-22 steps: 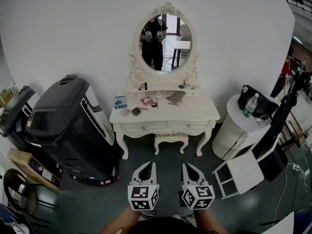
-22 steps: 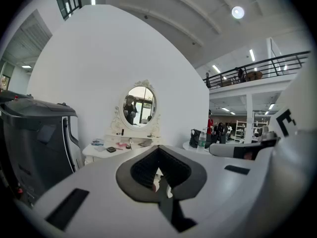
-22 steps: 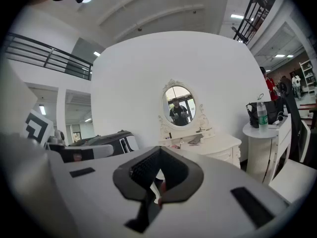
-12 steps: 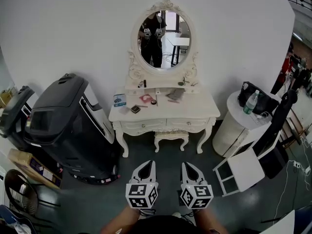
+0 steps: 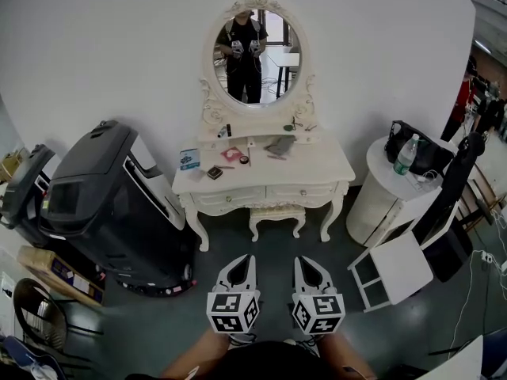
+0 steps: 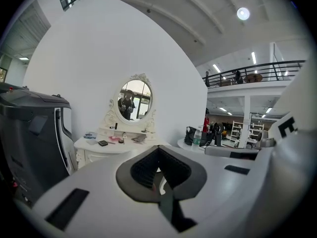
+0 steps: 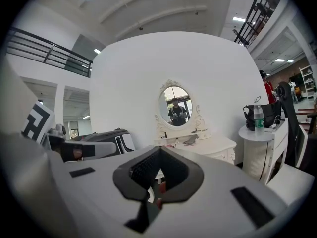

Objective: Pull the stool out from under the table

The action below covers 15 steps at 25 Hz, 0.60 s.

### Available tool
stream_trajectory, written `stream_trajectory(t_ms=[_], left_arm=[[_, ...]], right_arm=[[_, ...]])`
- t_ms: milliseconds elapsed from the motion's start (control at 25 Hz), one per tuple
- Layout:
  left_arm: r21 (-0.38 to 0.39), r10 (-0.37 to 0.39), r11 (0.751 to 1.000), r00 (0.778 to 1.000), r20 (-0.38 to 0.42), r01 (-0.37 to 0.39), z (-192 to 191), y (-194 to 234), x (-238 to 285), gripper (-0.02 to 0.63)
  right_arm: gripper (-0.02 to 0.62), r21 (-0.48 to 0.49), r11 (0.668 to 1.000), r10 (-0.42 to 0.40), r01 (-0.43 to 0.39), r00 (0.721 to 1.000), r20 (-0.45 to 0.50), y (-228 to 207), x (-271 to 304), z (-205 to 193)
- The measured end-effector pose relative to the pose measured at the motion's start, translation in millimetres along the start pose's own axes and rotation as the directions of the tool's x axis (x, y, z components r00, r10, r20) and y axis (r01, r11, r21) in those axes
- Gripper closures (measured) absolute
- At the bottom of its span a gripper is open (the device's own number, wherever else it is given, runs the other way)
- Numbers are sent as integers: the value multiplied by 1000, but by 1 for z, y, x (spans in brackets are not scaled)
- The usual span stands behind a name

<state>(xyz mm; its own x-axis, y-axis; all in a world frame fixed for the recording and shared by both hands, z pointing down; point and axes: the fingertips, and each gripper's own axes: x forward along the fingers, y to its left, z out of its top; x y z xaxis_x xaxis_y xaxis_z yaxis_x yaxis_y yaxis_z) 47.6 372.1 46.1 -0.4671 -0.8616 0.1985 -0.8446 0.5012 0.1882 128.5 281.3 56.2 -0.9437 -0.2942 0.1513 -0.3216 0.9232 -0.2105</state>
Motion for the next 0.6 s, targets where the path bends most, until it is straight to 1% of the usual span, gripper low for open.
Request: stream_trajectory(t_ms=[120, 360, 480, 600], left_arm=[[0, -7, 1000, 1000, -7, 7, -6, -18, 12, 607], [13, -18, 1000, 1000, 0, 18, -13, -64, 33, 606], [41, -18, 999, 1000, -2, 18, -16, -85, 38, 607], [69, -16, 997, 1000, -11, 17, -17, -96, 45, 607]], right_arm=[[592, -8, 1000, -2, 2, 1000, 4, -19, -5, 1], [592, 13, 1000, 0, 0, 1000, -3, -65, -20, 0], [592, 30, 1000, 5, -5, 1000, -10, -84, -24, 2], [592, 41, 999, 11, -10, 1000, -19, -94, -25, -1]])
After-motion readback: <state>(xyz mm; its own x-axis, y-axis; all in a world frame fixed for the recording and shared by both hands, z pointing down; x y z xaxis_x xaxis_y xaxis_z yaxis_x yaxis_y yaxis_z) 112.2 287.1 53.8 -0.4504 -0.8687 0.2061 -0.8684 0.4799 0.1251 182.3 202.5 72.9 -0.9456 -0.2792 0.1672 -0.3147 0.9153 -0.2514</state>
